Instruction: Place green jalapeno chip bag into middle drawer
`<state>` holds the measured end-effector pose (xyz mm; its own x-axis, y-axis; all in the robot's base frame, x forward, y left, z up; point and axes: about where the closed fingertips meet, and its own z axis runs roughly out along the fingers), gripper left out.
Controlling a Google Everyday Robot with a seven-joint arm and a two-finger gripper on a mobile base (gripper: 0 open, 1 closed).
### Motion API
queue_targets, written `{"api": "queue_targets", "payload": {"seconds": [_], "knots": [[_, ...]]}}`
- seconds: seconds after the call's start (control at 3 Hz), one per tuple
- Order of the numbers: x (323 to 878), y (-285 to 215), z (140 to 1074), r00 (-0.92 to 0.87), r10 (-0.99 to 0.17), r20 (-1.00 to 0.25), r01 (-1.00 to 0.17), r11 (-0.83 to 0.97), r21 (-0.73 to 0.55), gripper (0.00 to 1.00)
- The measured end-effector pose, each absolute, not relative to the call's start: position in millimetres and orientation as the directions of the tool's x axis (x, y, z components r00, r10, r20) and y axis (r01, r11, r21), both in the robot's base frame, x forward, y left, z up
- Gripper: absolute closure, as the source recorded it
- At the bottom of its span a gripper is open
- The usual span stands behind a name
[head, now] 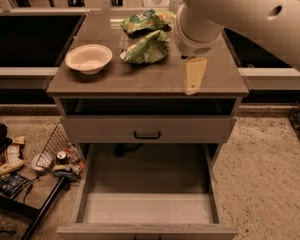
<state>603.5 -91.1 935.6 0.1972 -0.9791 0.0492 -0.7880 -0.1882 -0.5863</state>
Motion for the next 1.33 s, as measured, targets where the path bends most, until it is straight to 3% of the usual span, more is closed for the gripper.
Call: {"api": "queue_targets", "payload": {"seconds": [1.33], "knots": [[743.2, -24.6, 890.9, 0.356, -0.935, 0.003, -0.737, -0.282, -0.614, 0.0]]}}
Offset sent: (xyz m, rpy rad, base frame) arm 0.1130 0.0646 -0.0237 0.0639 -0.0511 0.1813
